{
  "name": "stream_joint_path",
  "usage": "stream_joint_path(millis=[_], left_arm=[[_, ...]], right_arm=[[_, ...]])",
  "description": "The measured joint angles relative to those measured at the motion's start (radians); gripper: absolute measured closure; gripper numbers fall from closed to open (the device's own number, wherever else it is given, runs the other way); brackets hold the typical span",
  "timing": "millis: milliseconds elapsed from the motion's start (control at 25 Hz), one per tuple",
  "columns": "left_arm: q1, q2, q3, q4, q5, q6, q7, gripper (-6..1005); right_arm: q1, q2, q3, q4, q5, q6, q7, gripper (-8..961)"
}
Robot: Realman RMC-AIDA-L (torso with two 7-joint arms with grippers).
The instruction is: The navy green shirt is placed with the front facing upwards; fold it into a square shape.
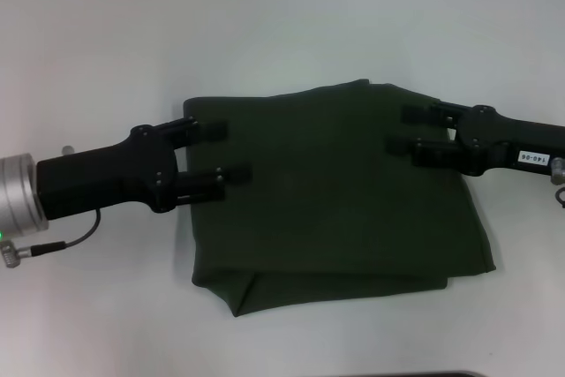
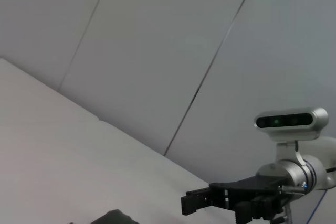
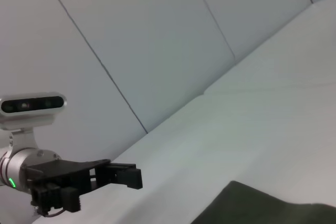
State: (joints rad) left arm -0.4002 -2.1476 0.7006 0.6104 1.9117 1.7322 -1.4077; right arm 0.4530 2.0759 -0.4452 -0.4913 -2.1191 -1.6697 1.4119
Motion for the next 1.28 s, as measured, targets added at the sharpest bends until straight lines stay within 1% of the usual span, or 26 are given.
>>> stream_joint_path(millis=[240,520,1280], left_arm=[[0.004,0.000,-0.011,0.001,0.003,0.003,0.000,155],[0.002,0.001,-0.015,0.002,0.015,-0.004,0.000,155],[-0.008,0.002,-0.015,-0.001,0.012,-0.004,0.000,155]], right_arm=[[0.001,0.005,-0.006,0.013,-0.004,-0.002,-0.048,85],[-0.004,-0.002,-0.033,0.014,-0.009,-0.006,-0.051,86],[0.015,-0.004,-0.054,0.006,-0.010,0.006,-0.052,85]])
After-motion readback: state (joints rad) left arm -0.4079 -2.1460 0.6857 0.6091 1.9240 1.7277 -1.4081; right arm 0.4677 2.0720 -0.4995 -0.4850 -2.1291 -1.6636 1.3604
